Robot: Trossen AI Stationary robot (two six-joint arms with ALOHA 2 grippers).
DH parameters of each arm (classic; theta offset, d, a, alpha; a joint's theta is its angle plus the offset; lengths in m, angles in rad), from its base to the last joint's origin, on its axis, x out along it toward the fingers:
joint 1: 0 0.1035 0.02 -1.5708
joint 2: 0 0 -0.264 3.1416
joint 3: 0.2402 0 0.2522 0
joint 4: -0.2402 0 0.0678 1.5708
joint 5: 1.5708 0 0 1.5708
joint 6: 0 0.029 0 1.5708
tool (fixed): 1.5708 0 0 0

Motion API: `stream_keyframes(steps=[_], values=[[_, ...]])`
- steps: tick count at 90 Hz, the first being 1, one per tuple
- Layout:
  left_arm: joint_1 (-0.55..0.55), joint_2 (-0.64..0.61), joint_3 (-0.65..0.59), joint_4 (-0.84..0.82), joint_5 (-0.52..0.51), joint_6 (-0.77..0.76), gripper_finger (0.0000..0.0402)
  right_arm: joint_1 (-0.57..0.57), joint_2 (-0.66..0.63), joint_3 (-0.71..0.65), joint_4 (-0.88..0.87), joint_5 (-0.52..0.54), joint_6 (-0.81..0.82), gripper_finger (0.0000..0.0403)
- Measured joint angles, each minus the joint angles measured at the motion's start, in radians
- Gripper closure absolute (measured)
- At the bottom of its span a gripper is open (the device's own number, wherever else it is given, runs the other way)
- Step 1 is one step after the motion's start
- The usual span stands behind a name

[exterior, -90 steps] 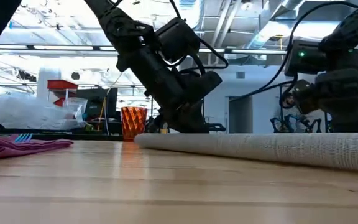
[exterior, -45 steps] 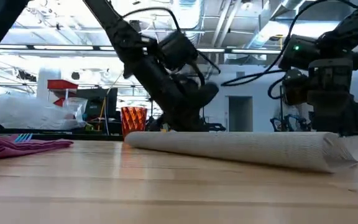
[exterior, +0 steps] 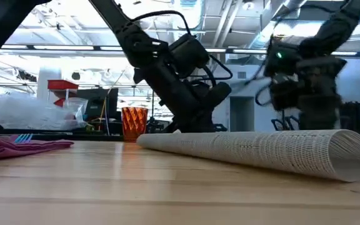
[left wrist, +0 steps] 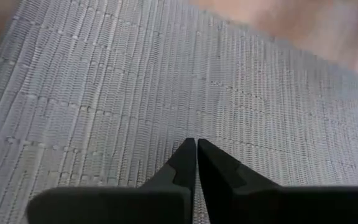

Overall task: Set table place
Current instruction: Prepare the gray placemat

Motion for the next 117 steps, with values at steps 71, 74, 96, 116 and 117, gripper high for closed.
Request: stream_keyframes(steps=[71,74,96,116,117], values=[[-0.19,-0.147,0.047,-0.604,0.127,0.32,0.0401,0.075,-0.006,0.056,-0.191,0.174,-0.051,0.0403],[-0.19,-0.139,0.035,-0.562,0.129,0.317,0.0401,0.075,-0.006,0.056,-0.195,0.174,-0.045,0.0403],[-0.153,-0.051,0.005,-0.372,0.118,0.294,0.0402,0.086,-0.006,0.056,-0.189,0.152,-0.044,0.0403],[-0.146,-0.035,0.003,-0.318,0.147,0.263,0.0402,0.05,-0.008,0.057,-0.315,0.111,-0.056,0.0392],[-0.146,-0.035,0.003,-0.318,0.147,0.263,0.0402,0.046,-0.008,0.057,-0.324,0.111,-0.059,0.039]])
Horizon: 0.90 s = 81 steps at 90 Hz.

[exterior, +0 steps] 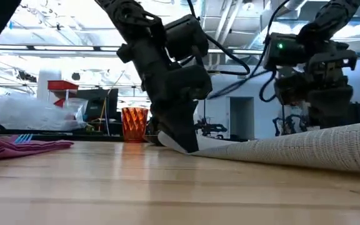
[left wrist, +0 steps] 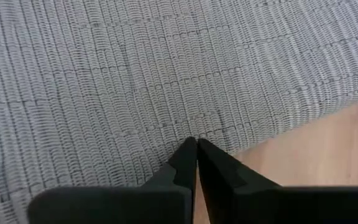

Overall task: Set table place
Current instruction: Prepare the gray placemat

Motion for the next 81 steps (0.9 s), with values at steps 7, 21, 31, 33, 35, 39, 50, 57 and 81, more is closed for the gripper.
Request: stream_keyframes(steps=[7,21,31,33,35,39,50,57,81], values=[[0.0,0.001,0.0,0.002,0.001,0.004,0.0402,-0.022,-0.004,0.0,-0.073,-0.006,-0.001,0.0368],[0.0,0.002,-0.001,0.01,-0.014,0.015,0.0402,-0.034,-0.036,0.0,-0.275,-0.045,-0.001,0.0319],[0.001,0.002,-0.002,0.016,-0.031,0.025,0.0402,0.006,-0.073,-0.001,-0.281,-0.061,0.035,0.0294],[0.002,0.002,-0.002,0.016,-0.031,0.025,0.0402,0.017,-0.078,-0.001,-0.279,-0.063,0.047,0.029],[0.002,0.002,-0.003,0.016,-0.031,0.025,0.0402,0.029,-0.084,-0.001,-0.278,-0.064,0.063,0.0287],[0.002,0.002,-0.003,0.016,-0.03,0.025,0.0402,0.055,-0.091,-0.001,-0.278,-0.063,0.102,0.0282],[0.002,0.003,-0.004,0.022,-0.032,0.042,0.0402,0.152,-0.109,-0.014,-0.232,-0.053,0.228,0.0275],[0.003,0.004,-0.003,0.049,-0.038,0.061,0.0402,0.23,-0.123,-0.053,-0.166,-0.044,0.351,0.0275],[0.005,0.005,-0.002,0.048,-0.04,0.07,0.0402,0.434,-0.186,-0.18,-0.001,0.117,0.77,0.0275]])
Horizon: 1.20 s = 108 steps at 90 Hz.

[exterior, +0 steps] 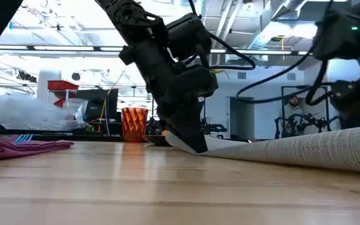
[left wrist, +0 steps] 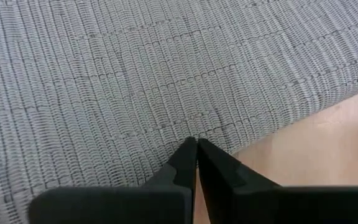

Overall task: Set table place
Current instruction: Prepare the gray placemat

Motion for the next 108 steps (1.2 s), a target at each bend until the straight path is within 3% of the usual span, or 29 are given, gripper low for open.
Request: stream_keyframes(steps=[34,44,61,84,108], values=[[0.001,0.0,-0.001,-0.007,0.011,0.001,0.0402,0.18,-0.132,-0.03,-0.011,0.075,0.343,0.0275],[0.001,0.0,-0.001,-0.007,0.011,0.001,0.0402,0.227,-0.142,-0.03,0.028,0.14,0.41,0.0275],[0.001,0.0,-0.001,-0.007,0.013,-0.002,0.0402,0.239,-0.111,-0.03,0.085,0.193,0.428,0.0275],[0.0,0.0,-0.001,-0.011,0.013,0.011,0.0402,0.272,-0.107,-0.03,-0.105,0.171,0.427,0.0275],[0.0,0.0,-0.001,-0.01,0.014,0.01,0.0401,0.274,-0.118,-0.029,0.09,0.171,0.459,0.0275]])
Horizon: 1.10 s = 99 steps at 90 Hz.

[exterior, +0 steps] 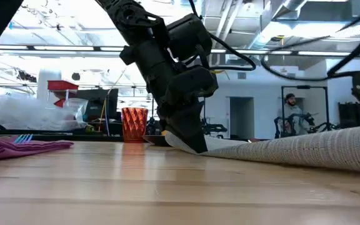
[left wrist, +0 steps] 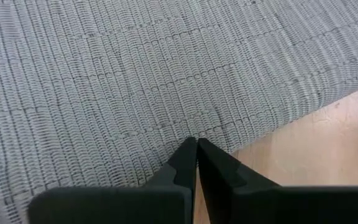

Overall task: Set table place
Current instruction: Prepare the gray placemat

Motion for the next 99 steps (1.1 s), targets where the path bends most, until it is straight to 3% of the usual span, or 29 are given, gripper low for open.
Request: stream_keyframes(steps=[19,43,65,77,99], values=[[0.0,0.0,0.0,0.0,0.0,-0.001,0.0402,0.008,0.032,0.0,0.008,0.001,0.014,0.0275],[0.0,0.0,0.0,0.0,-0.001,0.005,0.0402,0.103,0.064,0.0,0.179,0.01,0.094,0.0275],[-0.002,0.0,0.0,0.0,-0.002,0.005,0.0402,0.257,0.107,0.0,0.223,0.152,0.322,0.0276],[-0.003,0.0,0.0,0.0,-0.002,0.005,0.0402,0.329,0.167,0.0,0.321,0.37,0.506,0.0276],[-0.003,0.0,0.0,-0.001,-0.002,0.005,0.0401,0.267,0.322,0.0,0.601,0.484,0.492,0.0276]])
